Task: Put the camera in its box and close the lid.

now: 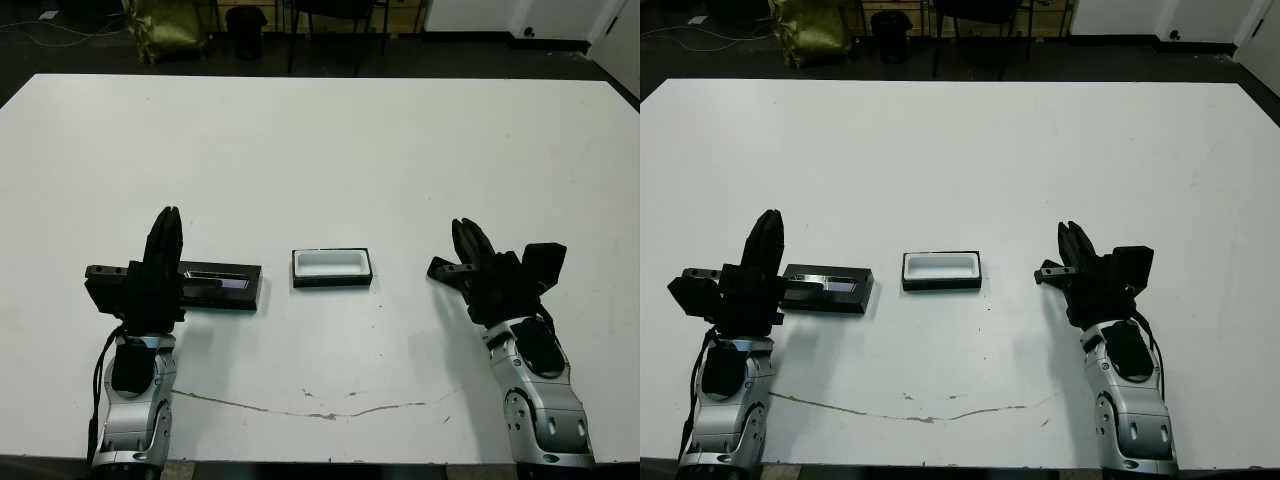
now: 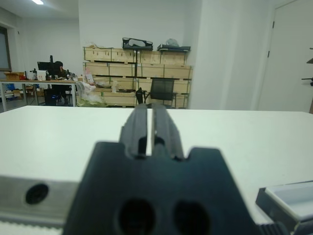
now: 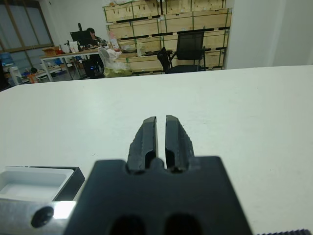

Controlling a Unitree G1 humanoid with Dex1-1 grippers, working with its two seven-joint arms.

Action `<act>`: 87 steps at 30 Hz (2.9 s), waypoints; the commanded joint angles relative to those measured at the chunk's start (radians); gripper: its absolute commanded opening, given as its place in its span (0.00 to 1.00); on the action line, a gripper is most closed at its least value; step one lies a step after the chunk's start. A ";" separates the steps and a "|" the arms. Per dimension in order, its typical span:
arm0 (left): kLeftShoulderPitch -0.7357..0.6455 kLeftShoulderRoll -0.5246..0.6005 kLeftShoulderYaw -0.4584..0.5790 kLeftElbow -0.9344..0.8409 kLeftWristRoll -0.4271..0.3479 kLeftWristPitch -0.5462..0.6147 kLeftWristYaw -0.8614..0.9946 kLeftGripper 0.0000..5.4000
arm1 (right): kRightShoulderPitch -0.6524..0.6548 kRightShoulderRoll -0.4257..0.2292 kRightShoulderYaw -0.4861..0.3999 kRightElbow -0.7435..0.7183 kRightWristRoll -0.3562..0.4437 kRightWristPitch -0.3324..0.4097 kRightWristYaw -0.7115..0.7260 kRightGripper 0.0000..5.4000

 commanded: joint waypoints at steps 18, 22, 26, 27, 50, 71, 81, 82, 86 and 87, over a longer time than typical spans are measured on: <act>0.008 0.002 0.000 0.002 0.008 0.015 0.000 0.00 | -0.096 -0.210 -0.110 0.161 0.136 -0.102 0.298 0.00; 0.005 0.003 0.002 0.011 0.008 0.005 -0.001 0.00 | -0.139 -0.267 -0.139 0.239 0.181 -0.150 0.422 0.00; 0.009 0.002 0.001 0.001 0.008 0.020 0.003 0.00 | -0.163 -0.321 -0.153 0.281 0.201 -0.161 0.502 0.00; 0.008 0.002 0.002 0.003 0.007 0.016 0.001 0.00 | -0.166 -0.331 -0.159 0.284 0.213 -0.149 0.515 0.00; 0.017 -0.001 0.001 -0.008 0.011 0.027 0.008 0.00 | -0.196 -0.569 -0.131 0.412 0.269 0.034 0.880 0.00; 0.013 0.003 0.004 0.005 0.015 0.014 0.008 0.00 | -0.359 -0.583 -0.044 0.737 0.203 -0.024 1.171 0.00; 0.014 0.006 0.004 0.004 0.016 0.014 0.005 0.00 | -0.404 -0.592 -0.039 0.803 0.164 -0.156 1.251 0.01; 0.015 0.004 0.004 0.000 0.018 0.019 0.008 0.00 | -0.406 -0.600 -0.034 0.798 0.159 -0.137 1.250 0.02; 0.013 0.003 0.004 0.006 0.008 0.013 0.002 0.00 | -0.418 -0.623 -0.015 0.813 0.127 -0.147 1.268 0.15; 0.010 0.004 0.005 0.012 0.006 0.007 -0.002 0.00 | -0.424 -0.629 -0.007 0.819 0.116 -0.156 1.276 0.18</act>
